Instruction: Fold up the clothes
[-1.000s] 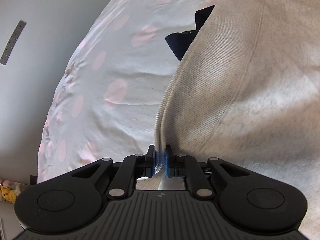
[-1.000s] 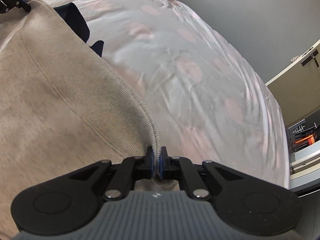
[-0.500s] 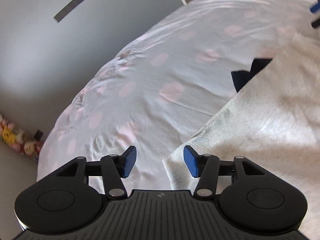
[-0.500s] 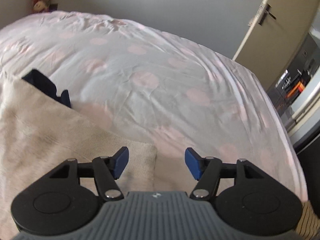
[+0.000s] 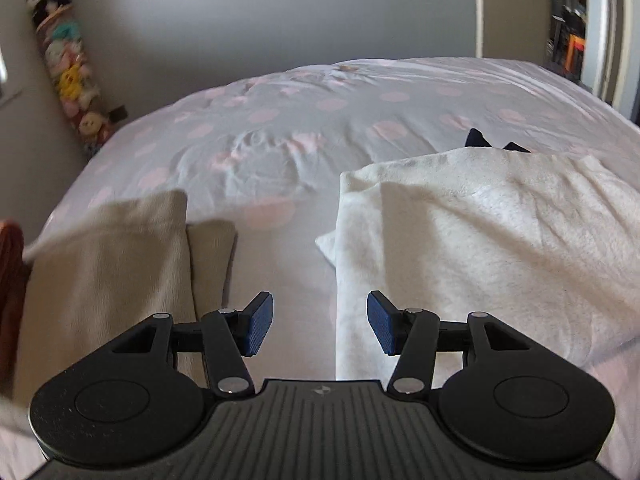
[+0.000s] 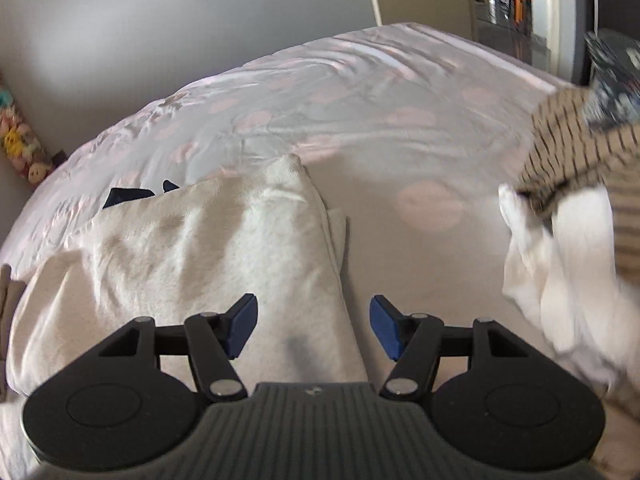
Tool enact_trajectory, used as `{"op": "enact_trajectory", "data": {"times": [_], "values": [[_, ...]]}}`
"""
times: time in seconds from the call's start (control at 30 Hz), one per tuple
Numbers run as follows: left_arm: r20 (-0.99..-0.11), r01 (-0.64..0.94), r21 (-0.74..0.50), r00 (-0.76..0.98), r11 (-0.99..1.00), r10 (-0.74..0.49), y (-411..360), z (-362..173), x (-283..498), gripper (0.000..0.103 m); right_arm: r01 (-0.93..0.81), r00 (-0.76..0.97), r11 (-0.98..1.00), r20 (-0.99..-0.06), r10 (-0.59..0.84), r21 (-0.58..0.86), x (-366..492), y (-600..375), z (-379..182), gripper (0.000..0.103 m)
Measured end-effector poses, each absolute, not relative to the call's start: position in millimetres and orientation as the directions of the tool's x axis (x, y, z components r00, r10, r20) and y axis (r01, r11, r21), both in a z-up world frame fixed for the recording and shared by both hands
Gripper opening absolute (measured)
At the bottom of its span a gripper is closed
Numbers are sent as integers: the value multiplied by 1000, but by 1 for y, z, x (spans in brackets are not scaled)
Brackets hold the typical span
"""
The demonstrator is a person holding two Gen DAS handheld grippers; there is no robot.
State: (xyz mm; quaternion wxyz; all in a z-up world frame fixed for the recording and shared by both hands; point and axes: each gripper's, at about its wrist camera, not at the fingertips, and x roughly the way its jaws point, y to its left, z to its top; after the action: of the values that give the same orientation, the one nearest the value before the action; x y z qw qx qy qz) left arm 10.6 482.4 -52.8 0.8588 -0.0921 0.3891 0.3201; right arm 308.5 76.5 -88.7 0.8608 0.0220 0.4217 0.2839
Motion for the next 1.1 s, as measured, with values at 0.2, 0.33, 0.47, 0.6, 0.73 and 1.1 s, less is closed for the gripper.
{"op": "enact_trajectory", "data": {"times": [0.2,0.33,0.47,0.6,0.73,1.1], "values": [[-782,-748,-128,480,651,397,481,-75,-24,50,-225,471,824,-683,559,520,296,36,-113,68],[-809,-789,-242,485,564,331,486,-91,-35,50,-59,441,843,-744,502,534,302,24,-131,70],[-813,-791,-301,505,533,291,488,-105,-34,50,-24,353,820,-762,542,572,310,29,-145,69],[-804,-807,-399,536,435,256,498,-114,-40,51,-41,298,812,-768,567,583,314,40,-153,69],[-800,-807,-459,557,372,224,505,-127,-40,51,-40,291,811,-770,568,584,318,46,-161,67],[-776,-782,-477,589,400,226,513,-130,-30,21,-104,382,819,-737,557,564,315,52,-153,37]]}}
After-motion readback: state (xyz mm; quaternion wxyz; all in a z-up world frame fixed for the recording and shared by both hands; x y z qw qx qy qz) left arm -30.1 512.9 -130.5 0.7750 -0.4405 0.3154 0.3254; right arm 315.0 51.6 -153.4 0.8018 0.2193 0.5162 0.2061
